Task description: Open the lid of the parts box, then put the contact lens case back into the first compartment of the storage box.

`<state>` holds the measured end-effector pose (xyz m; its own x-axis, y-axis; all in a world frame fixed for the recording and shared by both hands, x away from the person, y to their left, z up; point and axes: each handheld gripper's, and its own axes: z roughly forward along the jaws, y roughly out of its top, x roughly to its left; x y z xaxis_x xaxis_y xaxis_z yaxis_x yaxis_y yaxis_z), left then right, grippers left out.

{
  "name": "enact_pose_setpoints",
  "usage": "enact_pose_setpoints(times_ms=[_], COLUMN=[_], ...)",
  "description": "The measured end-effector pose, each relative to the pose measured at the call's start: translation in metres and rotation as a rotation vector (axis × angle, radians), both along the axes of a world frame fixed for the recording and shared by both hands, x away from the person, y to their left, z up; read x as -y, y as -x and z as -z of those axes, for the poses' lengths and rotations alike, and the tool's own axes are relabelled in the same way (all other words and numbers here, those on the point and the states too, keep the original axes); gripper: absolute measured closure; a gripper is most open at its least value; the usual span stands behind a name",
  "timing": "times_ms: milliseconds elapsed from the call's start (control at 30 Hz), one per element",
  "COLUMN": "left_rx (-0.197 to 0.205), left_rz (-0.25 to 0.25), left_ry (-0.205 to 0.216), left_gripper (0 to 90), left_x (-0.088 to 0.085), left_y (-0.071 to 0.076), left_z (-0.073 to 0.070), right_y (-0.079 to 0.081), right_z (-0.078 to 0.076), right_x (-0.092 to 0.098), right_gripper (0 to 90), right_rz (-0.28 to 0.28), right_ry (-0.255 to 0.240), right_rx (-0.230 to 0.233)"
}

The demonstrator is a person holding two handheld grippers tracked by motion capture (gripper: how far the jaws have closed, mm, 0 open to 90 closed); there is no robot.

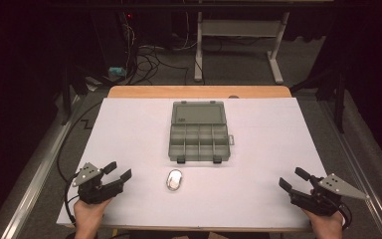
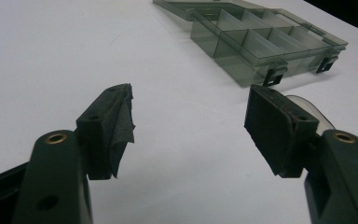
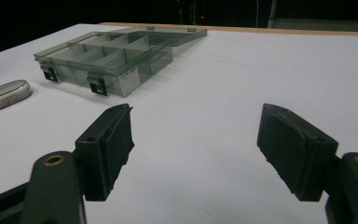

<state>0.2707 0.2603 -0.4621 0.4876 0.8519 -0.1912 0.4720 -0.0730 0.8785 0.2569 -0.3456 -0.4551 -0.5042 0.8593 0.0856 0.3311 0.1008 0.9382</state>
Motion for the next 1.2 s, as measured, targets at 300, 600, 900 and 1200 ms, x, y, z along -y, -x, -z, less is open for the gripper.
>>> enact_pose_setpoints(times_ms=[300,600,900,1200], left_rx=[-0.005,-0.005,0.010,0.023], left_rz=[0.006,0.015,0.009,0.028], left_ry=[0.020,0.025,0.030,0.023], left_gripper=[32.7,32.4,32.5,33.0], left_x=[0.001,0.002,0.002,0.010], left_y=[0.002,0.003,0.004,0.005], left_z=[0.004,0.004,0.003,-0.001], right_y=[0.003,0.004,0.004,0.004], right_z=[0.003,0.003,0.003,0.003], right_x=[0.004,0.003,0.002,0.002], right_gripper=[26.8,26.8,26.8,26.8], right_rz=[0.013,0.014,0.013,0.008], right_ry=[0.011,0.007,0.010,0.005], right_rx=[0.007,0.012,0.021,0.014])
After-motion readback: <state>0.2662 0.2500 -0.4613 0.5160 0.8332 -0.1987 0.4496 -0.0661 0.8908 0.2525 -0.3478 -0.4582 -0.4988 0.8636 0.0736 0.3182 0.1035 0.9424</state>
